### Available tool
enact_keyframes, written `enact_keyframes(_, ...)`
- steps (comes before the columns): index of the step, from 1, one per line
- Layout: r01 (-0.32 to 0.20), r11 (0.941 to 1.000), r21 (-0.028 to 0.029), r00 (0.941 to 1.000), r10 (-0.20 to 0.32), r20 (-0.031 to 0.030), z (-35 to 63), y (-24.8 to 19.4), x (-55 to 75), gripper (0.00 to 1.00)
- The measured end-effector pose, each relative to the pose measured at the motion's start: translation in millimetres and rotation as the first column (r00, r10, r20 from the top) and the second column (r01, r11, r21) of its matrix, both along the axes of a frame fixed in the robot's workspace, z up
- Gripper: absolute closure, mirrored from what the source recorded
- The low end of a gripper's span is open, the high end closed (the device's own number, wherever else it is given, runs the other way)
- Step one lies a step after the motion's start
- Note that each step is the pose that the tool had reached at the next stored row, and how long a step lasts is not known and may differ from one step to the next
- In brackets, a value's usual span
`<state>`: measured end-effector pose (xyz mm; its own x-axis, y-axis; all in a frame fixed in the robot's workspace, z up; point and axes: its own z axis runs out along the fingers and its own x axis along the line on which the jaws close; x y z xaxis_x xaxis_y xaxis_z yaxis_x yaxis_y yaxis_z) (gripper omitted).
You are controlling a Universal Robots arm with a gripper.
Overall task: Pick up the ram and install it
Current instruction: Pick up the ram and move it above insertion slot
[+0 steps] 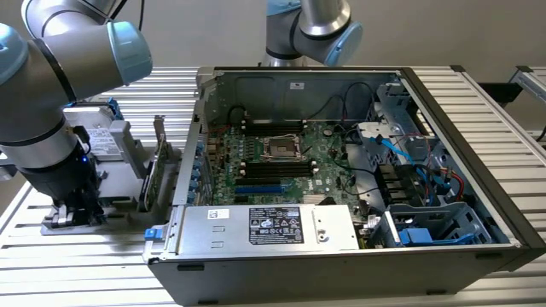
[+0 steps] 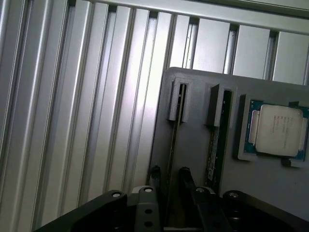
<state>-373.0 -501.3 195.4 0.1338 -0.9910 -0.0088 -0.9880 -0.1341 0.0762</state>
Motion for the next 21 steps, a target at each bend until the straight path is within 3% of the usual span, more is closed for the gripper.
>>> enact_keyframes(5, 0.000, 1.0000, 0.0000, 1.0000, 0.000, -0.0001, 0.0, 0.0, 0.0, 0.73)
enact_keyframes(9, 0.000, 1.0000, 0.0000, 1.0000, 0.000, 0.0000, 0.0, 0.0, 0.0, 0.86)
enact_keyframes(21, 0.000, 1.0000, 0.0005, 1.0000, 0.000, -0.0004, -0.1, 0.0, 0.3, 0.86)
